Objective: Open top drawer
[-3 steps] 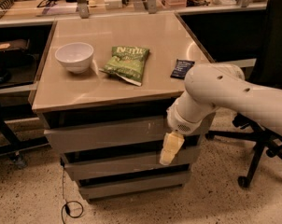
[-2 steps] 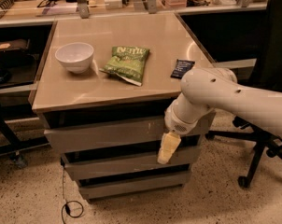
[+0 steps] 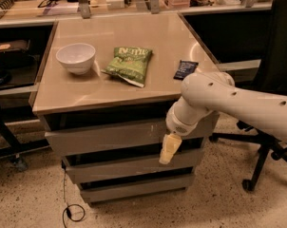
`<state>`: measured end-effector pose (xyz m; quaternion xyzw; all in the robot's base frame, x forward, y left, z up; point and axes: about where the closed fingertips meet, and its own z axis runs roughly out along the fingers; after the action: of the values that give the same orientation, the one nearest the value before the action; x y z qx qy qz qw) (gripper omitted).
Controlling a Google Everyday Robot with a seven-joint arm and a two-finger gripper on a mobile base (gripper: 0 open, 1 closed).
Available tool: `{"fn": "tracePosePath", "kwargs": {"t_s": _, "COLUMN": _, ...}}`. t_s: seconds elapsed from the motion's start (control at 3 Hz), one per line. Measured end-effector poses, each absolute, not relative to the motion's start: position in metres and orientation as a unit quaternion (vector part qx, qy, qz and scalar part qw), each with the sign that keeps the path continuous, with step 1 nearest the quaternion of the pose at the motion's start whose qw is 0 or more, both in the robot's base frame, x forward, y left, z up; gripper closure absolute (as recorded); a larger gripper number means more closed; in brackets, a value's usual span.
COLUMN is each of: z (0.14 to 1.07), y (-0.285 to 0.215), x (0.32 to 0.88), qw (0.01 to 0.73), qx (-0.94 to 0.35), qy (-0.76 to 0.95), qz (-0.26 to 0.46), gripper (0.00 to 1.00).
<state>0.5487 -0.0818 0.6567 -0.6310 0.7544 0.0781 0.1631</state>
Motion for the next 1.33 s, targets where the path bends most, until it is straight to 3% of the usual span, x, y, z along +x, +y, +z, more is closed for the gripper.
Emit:
{"fn": "tracePosePath", "kwargs": {"t_s": 0.67, "z": 0.65, "y": -0.078, "x": 0.519, "qw": 0.139, "qx": -0.639, "qy": 0.75, "qz": 0.101, "gripper": 0.0}}
{"fn": "tracePosePath", "kwargs": {"t_s": 1.0, "z": 0.66, "y": -0.092, "x": 0.477, "qw": 0.111, "qx": -0.633, "qy": 0.757, "qz": 0.119, "gripper": 0.0}}
{"fn": "tracePosePath", "kwargs": {"t_s": 1.33, "z": 0.653, "y": -0.09, "x": 0.477, "qw": 0.108, "qx": -0.638, "qy": 0.753, "qz": 0.124, "gripper": 0.0}}
